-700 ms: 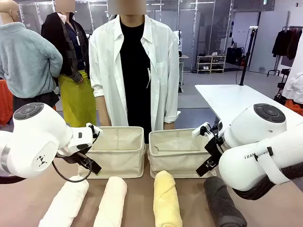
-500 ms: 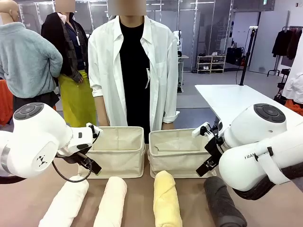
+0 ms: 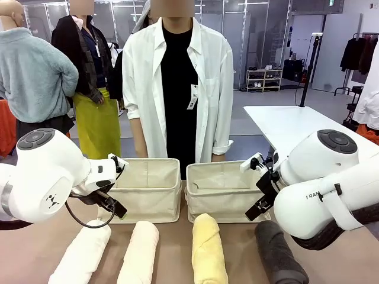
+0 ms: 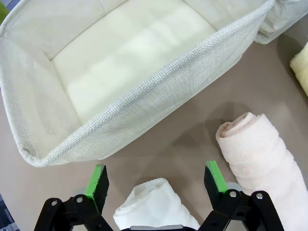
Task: Divide the towels into two baskets.
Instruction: Pick up one hotel-folded towel and place it in the Fabric basket indicated by the person.
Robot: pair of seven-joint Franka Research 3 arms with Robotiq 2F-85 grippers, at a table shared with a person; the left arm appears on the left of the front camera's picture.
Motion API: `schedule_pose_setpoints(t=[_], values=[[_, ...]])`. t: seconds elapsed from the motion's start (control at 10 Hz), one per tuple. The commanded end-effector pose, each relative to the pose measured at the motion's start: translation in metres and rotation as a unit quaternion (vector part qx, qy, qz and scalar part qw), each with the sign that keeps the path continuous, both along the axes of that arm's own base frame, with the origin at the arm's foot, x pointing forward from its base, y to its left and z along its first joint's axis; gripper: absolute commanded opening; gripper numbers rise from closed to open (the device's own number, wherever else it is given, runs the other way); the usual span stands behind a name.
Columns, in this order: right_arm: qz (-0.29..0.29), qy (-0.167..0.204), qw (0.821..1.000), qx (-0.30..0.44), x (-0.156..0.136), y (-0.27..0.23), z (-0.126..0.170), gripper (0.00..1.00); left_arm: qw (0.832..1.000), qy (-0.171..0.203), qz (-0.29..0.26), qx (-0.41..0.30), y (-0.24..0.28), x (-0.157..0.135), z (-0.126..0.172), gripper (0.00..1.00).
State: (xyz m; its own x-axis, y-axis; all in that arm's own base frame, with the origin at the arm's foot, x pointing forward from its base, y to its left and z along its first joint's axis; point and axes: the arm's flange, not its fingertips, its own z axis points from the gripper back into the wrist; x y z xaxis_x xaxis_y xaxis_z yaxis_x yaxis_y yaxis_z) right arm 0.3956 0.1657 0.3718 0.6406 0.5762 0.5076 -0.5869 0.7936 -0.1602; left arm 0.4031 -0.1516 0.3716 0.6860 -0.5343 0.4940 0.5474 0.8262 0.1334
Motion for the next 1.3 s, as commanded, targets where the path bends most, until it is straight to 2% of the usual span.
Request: schedule_pose_setpoints(t=[0.0,0.5,0.6,0.7,0.8,1.0,1.1,1.2], values=[[0.000,0.000,1.000,0.001,0.000,0.000,0.000,1.00,1.000,0.000,0.000,0.000,0.000,0.000,0.000,1.00],[0.000,0.000,1.000,0.000,0.000,0.000,0.000,1.00,1.000,0.000,0.000,0.000,0.000,0.000,0.000,1.00],[0.006,0.005,1.000,0.013,0.005,-0.007,0.015,1.00,1.000,0.000,0.000,0.000,0.000,0.000,0.000,1.00],[0.009,0.016,1.000,0.019,0.012,-0.012,0.029,1.00,1.000,0.016,-0.004,-0.012,0.001,0.004,0.014,1.00],[-0.018,0.019,1.000,0.016,0.018,-0.016,0.042,1.00,0.999,0.031,0.003,-0.010,0.008,0.008,0.024,1.00],[-0.011,0.077,0.996,0.041,0.024,-0.028,0.060,1.00,0.993,0.090,-0.004,-0.076,0.035,0.008,0.046,1.00],[0.014,0.118,0.989,0.087,0.024,-0.039,0.066,1.00,0.983,0.135,-0.026,-0.123,0.053,0.007,0.058,1.00],[0.026,0.139,0.982,0.127,0.024,-0.052,0.069,1.00,0.968,0.172,-0.041,-0.180,0.072,0.008,0.064,1.00]])
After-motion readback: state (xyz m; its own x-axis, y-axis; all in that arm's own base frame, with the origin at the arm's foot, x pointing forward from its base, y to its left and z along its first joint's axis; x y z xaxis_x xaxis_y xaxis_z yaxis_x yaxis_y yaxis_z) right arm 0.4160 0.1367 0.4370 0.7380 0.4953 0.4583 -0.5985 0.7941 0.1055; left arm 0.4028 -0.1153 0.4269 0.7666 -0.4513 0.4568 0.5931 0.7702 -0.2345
